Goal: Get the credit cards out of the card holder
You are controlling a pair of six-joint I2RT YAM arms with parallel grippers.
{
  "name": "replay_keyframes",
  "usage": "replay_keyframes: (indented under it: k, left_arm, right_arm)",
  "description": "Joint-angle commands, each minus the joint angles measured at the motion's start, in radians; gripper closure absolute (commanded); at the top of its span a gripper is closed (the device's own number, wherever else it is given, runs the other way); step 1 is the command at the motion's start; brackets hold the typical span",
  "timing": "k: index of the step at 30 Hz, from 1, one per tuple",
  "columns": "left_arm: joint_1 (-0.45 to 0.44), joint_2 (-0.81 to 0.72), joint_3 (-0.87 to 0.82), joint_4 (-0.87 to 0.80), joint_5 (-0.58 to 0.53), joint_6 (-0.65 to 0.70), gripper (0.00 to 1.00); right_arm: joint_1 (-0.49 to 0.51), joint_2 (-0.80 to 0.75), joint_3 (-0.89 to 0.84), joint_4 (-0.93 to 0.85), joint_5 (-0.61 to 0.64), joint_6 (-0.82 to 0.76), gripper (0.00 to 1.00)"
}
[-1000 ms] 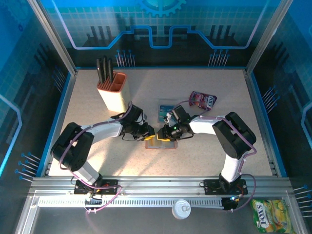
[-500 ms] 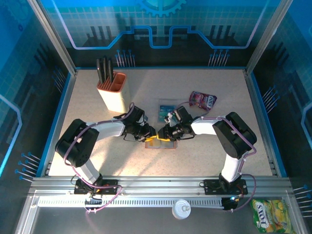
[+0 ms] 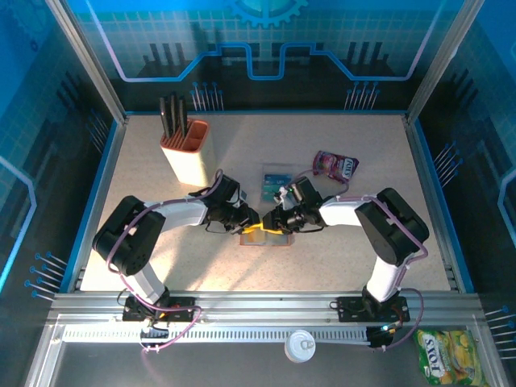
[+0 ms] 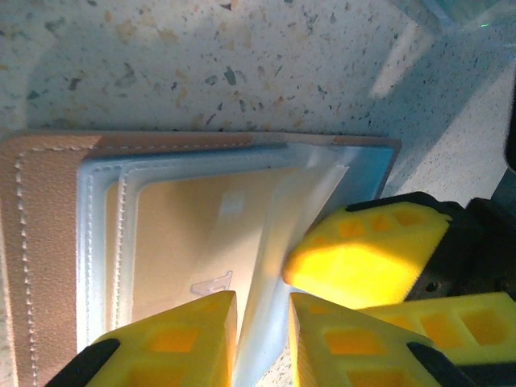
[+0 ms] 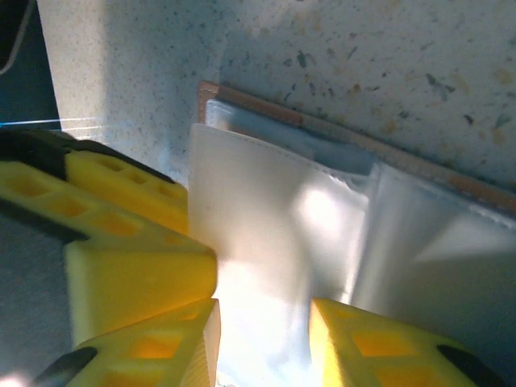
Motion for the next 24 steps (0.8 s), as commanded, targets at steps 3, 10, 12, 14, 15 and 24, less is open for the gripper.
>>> replay_keyframes:
  k: [3,10,12,14,15,24]
  left_arm:
    - [-0.010,-0.019,0.010,-0.013,0.026,-0.011,0.76]
    - [-0.024,-0.011,0.048,-0.033,0.029,-0.007,0.76]
    - [-0.032,-0.002,0.062,-0.037,0.028,-0.005,0.76]
    - [-0.040,0.011,0.072,-0.038,0.029,-0.008,0.76]
    - [-0.045,0.016,0.079,-0.038,0.031,-0.009,0.76]
    - [-0.093,0.094,0.144,-0.028,0.037,-0.021,0.76]
  right_arm:
    - [-0.015,-0.106,-0.013,-0.001,0.020,-0.011,0.64]
    - [-0.041,-0.192,-0.007,-0.105,0.063,-0.046,0.64]
    - [-0.050,-0.209,-0.009,-0.123,0.068,-0.051,0.64]
    - [-0.058,-0.230,-0.014,-0.138,0.074,-0.057,0.64]
    - [-0.061,-0.237,-0.015,-0.143,0.076,-0.058,0.64]
    - [-0.094,-0.301,-0.056,-0.168,0.082,-0.067,0.64]
